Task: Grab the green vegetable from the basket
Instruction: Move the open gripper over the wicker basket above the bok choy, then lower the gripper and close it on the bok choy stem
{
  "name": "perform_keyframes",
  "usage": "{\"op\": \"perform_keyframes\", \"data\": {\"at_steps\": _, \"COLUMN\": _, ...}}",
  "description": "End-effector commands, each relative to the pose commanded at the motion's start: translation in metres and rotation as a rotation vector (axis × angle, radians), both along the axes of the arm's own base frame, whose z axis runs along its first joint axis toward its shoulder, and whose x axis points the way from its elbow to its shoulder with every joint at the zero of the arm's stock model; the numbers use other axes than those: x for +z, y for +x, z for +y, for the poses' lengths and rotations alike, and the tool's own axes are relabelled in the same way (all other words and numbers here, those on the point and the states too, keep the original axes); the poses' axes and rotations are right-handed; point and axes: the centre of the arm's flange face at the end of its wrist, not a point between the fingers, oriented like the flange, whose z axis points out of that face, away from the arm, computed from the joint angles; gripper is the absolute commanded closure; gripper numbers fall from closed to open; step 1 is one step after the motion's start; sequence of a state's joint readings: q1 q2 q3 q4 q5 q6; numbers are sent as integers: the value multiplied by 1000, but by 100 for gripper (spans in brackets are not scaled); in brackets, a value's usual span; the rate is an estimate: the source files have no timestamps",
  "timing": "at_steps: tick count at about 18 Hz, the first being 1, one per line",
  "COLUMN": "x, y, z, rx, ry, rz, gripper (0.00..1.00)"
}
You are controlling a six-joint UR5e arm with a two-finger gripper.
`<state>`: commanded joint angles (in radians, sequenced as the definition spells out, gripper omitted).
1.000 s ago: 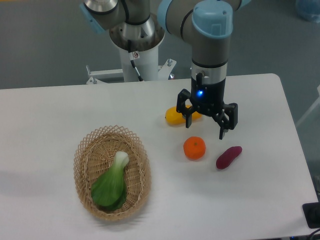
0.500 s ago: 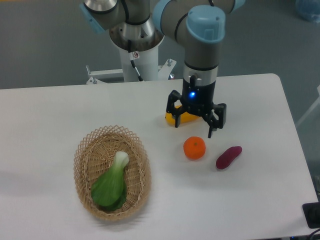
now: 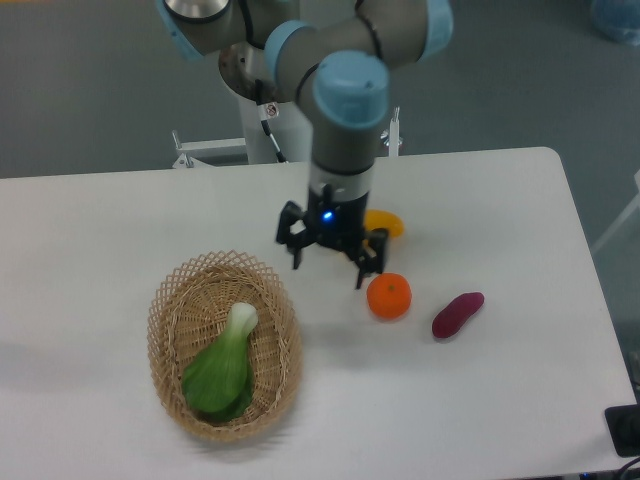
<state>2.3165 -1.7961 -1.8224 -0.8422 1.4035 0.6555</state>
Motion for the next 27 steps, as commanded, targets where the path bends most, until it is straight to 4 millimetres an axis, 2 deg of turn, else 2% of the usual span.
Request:
{"op": "perform_keyframes", "data": {"at_steps": 2, "x": -17, "y": 23, "z": 18, "rx": 10, "ry": -28, "rz": -18, "gripper": 0}}
{"op": "perform_keyframes", "data": {"at_steps": 6, "x": -40, "y": 49, "z": 37, "rx": -14, "ry": -71, "rz": 21, "gripper": 0}}
{"op": "perform_keyframes", "data": {"at_steps": 8, "x": -61, "y": 54, "z": 45, "rx": -28, "ry": -88, "rz": 16, "gripper": 0}}
{"op": "perform_keyframes", "data": {"at_steps": 10, "x": -65, "y": 57, "z": 47, "rx": -37, "ry": -90, "rz": 11, "gripper": 0}}
{"op": "perform_keyframes", "data": {"at_steps": 12, "x": -69, "y": 69, "z": 52, "rx": -58, "ry": -96, "rz": 8, "gripper": 0}}
{"op": "perform_keyframes", "data": {"at_steps": 14, "x": -85, "y": 71, "z": 53, "rx": -62, "ry": -121, "rz": -5, "gripper": 0}}
{"op": "perform_keyframes", "data": {"at_steps": 27, "x": -121, "y": 75, "z": 55, "rx": -69, "ry": -201, "rz": 10, "gripper": 0}}
